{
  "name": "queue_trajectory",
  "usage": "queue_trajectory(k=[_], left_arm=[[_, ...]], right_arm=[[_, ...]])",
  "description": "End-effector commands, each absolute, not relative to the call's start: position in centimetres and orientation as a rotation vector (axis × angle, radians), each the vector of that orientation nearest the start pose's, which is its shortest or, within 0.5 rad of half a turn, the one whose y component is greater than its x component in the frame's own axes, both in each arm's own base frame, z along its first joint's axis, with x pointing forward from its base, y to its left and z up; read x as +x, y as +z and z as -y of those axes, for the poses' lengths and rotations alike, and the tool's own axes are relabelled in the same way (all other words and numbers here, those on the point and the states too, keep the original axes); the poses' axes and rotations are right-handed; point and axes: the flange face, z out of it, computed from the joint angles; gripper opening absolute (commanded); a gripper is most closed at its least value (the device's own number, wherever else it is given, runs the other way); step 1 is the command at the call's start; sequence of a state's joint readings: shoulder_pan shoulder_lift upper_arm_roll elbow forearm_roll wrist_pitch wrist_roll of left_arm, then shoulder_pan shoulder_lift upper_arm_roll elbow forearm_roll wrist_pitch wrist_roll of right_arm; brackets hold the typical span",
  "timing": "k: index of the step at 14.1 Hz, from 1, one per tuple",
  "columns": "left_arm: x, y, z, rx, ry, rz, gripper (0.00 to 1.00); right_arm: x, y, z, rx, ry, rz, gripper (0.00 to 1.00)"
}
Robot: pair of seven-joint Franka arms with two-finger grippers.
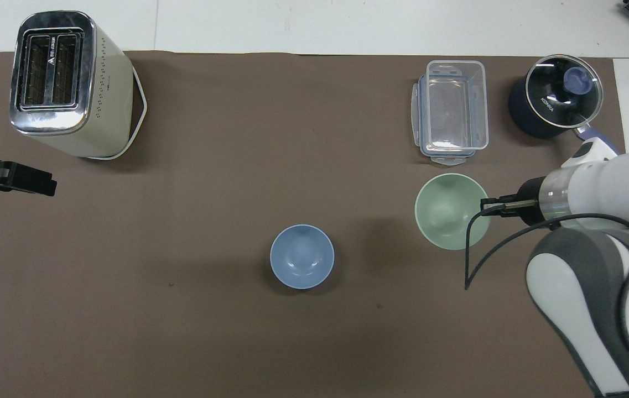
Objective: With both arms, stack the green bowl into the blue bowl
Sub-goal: 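Carry the green bowl over the blue bowl with the right gripper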
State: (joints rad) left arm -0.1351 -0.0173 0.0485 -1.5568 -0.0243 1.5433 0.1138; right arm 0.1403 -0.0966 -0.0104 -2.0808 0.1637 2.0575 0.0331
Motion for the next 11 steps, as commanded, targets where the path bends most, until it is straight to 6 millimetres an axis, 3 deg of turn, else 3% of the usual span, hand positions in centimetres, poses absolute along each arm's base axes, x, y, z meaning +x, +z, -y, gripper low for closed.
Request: queue_trajectory(k=[1, 6, 8, 11], left_arm=[[53.9, 64.4, 4.6, -3.164, -0.001, -0.317, 1.00], [53.9, 64.4, 4.6, -3.164, -0.001, -0.317, 1.00], [53.9, 64.3, 4.6, -3.164, 0.001, -0.317, 1.00], [53.9, 64.4, 4.6, -3.164, -0.001, -0.317, 1.00]], right_arm=[[52.5, 48.0, -12.3, -2.972, -0.075, -0.042, 0.00], [52.5, 47.0, -22.8, -2.967, -0.045, -0.127, 0.00], [51.9, 46.6, -25.2, -2.968, -0.027, -0.135, 0.00], [50.9, 46.1, -27.2, -2.956, 0.007, -0.166, 0.00]])
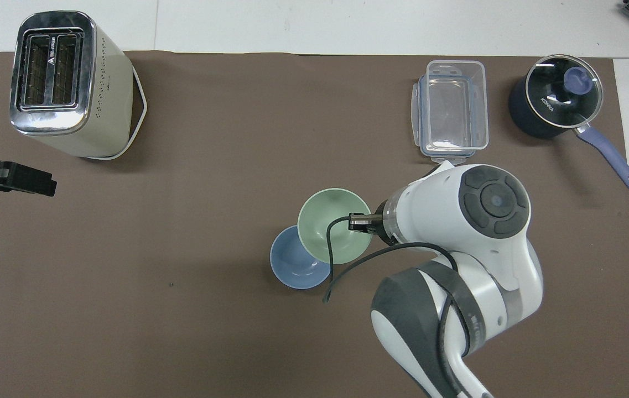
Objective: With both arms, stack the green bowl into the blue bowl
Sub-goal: 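Carry the green bowl over the blue bowl with the right gripper, then lower the green bowl into the blue bowl with the right gripper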
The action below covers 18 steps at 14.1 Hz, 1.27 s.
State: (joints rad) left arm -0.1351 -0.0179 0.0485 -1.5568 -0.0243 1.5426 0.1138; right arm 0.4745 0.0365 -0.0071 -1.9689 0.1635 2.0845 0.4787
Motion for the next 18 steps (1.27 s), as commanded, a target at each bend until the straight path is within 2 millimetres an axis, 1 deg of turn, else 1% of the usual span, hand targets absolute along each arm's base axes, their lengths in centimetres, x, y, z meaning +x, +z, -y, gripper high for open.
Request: queue_trajectory(k=[1, 2, 4, 6, 7, 8, 11, 14, 17, 18], left_arm=[[53.9, 64.3, 4.6, -3.164, 0.001, -0.317, 1.00], [53.9, 64.4, 4.6, -3.164, -0.004, -0.317, 1.00], [53.9, 64.4, 4.6, -3.164, -0.001, -0.317, 1.00], [53.9, 64.4, 4.6, -3.164, -0.001, -0.317, 1.00], [53.9, 64.4, 4.6, -3.164, -0.004, -0.317, 1.00], [53.9, 64.4, 4.6, -3.164, -0.001, -0.317, 1.00], [53.9, 64.3, 4.7, -3.164, -0.001, -0.319, 1.00], [53.9, 64.4, 4.5, -3.164, -0.001, -0.314, 1.00], [53.9, 64.3, 4.6, -3.164, -0.001, -0.317, 1.00], [53.9, 64.4, 4.6, -3.164, -0.004, -0.317, 1.00]], right_arm=[[50.4, 45.1, -28.7, -2.962, 0.028, -0.152, 0.00], [50.2, 44.1, -29.9, -2.958, 0.012, -0.155, 0.00], [50.3, 43.0, -30.2, -2.950, -0.017, -0.160, 0.00], [50.0, 42.9, -30.5, -2.951, -0.015, -0.143, 0.00], [49.0, 42.2, -31.5, -2.960, 0.005, -0.116, 0.00], [48.2, 41.0, -31.8, -2.971, 0.027, -0.100, 0.00], [47.7, 39.5, -31.5, -2.978, 0.033, -0.096, 0.00], [47.4, 39.0, -31.4, -2.985, 0.046, -0.086, 0.00], [46.9, 38.3, -32.4, -2.976, 0.014, -0.062, 0.00], [46.9, 38.2, -32.4, -2.976, 0.014, -0.062, 0.00]])
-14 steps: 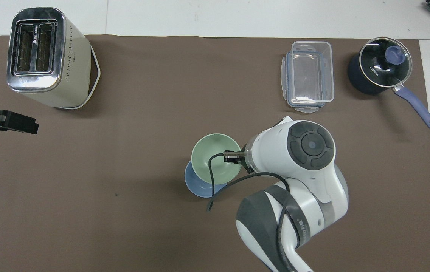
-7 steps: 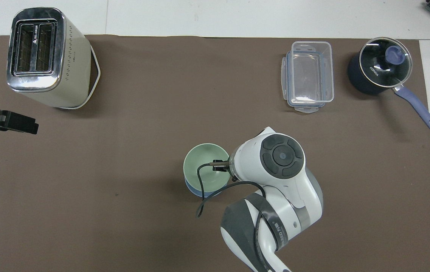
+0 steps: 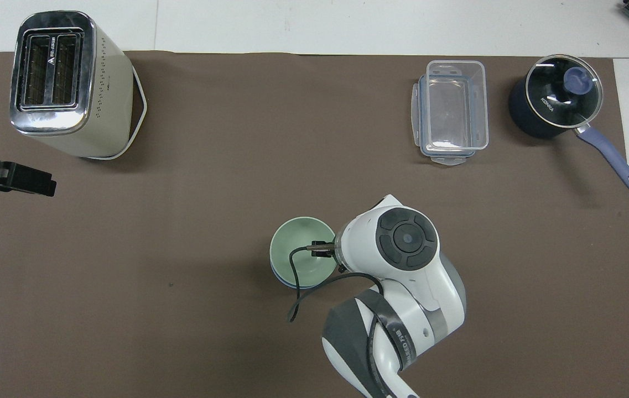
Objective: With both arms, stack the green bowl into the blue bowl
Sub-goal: 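Lower the green bowl into the blue bowl with the right gripper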
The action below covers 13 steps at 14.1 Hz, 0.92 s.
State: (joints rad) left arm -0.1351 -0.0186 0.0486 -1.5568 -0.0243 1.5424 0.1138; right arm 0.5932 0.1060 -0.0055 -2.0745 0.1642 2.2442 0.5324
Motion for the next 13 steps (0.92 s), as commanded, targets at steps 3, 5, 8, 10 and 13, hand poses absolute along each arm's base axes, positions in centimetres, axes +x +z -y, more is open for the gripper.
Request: queue_trajectory(k=[3, 5, 8, 10, 13], left_arm=[[53.9, 64.4, 4.6, -3.164, -0.004, -0.317, 1.00], [53.9, 64.4, 4.6, -3.164, -0.004, -0.317, 1.00], [53.9, 64.4, 4.6, -3.164, -0.004, -0.317, 1.00], [53.9, 64.3, 4.6, -3.164, -0.001, -0.317, 1.00], [53.9, 64.3, 4.6, -3.164, -0.001, -0.317, 1.00]], right_arm=[[47.0, 38.1, -32.4, -2.966, -0.020, -0.058, 0.00], [46.8, 37.8, -32.2, -2.968, -0.018, -0.036, 0.00], [46.7, 37.0, -32.1, -2.965, -0.032, -0.043, 0.00], [46.7, 36.9, -32.1, -2.967, -0.031, -0.038, 0.00], [46.5, 36.6, -32.2, -2.971, -0.023, -0.036, 0.00]])
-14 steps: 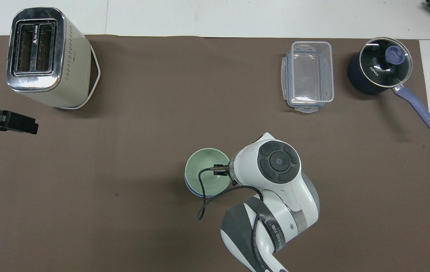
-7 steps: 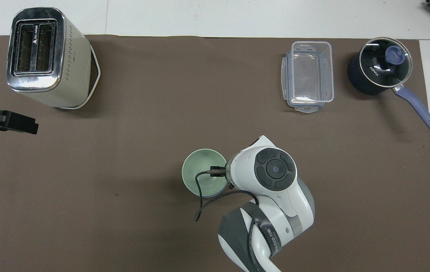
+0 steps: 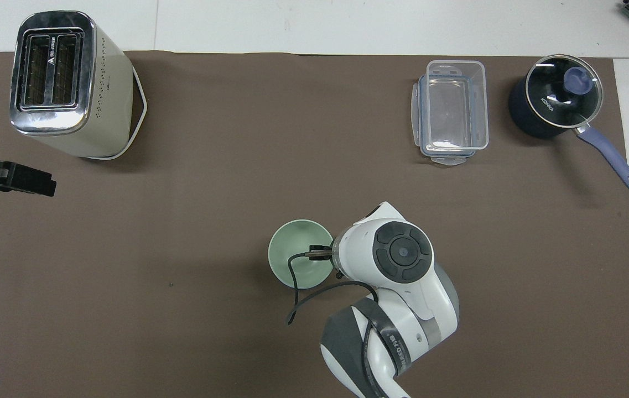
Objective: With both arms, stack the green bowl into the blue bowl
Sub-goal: 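Lower the green bowl into the blue bowl with the right gripper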
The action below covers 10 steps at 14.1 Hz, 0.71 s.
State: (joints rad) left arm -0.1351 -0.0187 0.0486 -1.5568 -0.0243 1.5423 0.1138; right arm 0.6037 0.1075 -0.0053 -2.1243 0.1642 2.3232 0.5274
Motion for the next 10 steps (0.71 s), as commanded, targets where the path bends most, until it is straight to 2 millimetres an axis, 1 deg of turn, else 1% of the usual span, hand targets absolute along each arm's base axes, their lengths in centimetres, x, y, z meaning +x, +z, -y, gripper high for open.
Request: queue_trajectory(k=[1, 5, 9, 10], left_arm=[[53.9, 64.4, 4.6, -3.164, -0.006, -0.317, 1.00], [53.9, 64.4, 4.6, -3.164, -0.004, -0.317, 1.00], [53.9, 64.4, 4.6, -3.164, -0.004, -0.317, 1.00], [53.9, 64.4, 4.6, -3.164, -0.004, -0.317, 1.00]], right_arm=[[46.5, 36.6, -32.1, -2.972, -0.019, -0.034, 0.00], [46.3, 35.9, -32.1, -2.976, -0.016, -0.023, 0.00], [46.4, 35.9, -32.1, -2.974, -0.022, -0.023, 0.00], [46.3, 35.6, -32.3, -2.977, -0.016, -0.020, 0.00]])
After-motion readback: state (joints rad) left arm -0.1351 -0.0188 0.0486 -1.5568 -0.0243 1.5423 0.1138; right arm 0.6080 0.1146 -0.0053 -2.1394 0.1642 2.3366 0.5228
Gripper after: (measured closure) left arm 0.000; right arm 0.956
